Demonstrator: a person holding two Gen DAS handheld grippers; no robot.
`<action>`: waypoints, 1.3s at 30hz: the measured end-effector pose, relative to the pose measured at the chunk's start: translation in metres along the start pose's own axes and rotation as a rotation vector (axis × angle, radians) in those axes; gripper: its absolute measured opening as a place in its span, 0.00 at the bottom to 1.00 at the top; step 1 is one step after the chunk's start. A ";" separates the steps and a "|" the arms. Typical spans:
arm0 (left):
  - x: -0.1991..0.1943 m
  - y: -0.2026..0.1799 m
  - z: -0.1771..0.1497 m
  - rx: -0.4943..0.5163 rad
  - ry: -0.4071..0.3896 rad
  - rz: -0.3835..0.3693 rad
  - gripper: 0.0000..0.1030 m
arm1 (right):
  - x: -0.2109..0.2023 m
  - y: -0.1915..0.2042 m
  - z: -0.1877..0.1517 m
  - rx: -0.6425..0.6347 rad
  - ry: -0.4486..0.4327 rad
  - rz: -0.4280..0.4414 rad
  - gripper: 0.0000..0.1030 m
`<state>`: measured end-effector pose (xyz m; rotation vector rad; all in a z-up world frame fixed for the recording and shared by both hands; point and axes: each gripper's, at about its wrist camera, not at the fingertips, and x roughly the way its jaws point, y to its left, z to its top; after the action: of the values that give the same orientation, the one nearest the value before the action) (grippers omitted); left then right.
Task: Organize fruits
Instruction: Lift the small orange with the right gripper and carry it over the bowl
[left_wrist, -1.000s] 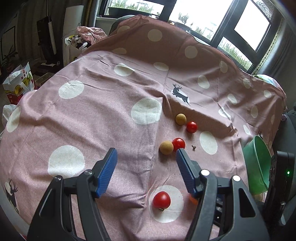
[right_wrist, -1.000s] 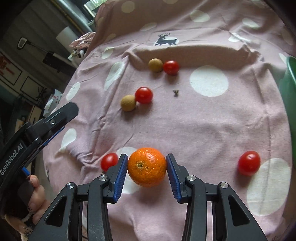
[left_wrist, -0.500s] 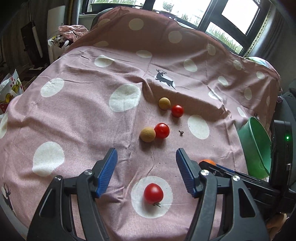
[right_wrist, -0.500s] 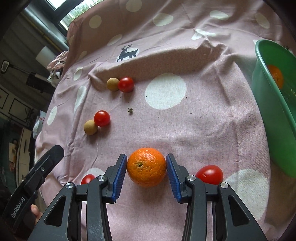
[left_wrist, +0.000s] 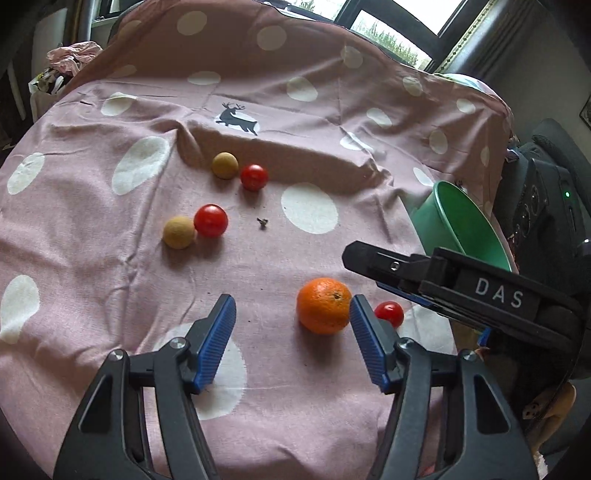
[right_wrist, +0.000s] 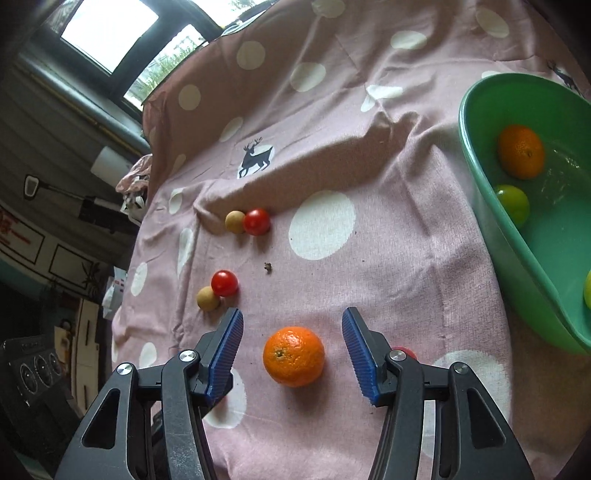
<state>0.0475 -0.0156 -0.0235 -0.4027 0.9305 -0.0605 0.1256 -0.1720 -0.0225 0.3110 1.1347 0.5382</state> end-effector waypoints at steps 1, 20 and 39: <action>0.004 -0.004 -0.001 0.011 0.008 -0.004 0.60 | 0.001 -0.001 -0.001 0.004 0.008 0.002 0.55; 0.035 -0.021 -0.009 0.068 0.084 -0.008 0.43 | 0.027 -0.006 -0.001 0.025 0.118 0.067 0.48; 0.013 -0.037 -0.005 0.129 -0.007 0.009 0.40 | 0.004 0.009 -0.005 -0.054 0.048 0.054 0.43</action>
<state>0.0558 -0.0542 -0.0234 -0.2786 0.9160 -0.1102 0.1199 -0.1625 -0.0237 0.2841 1.1585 0.6251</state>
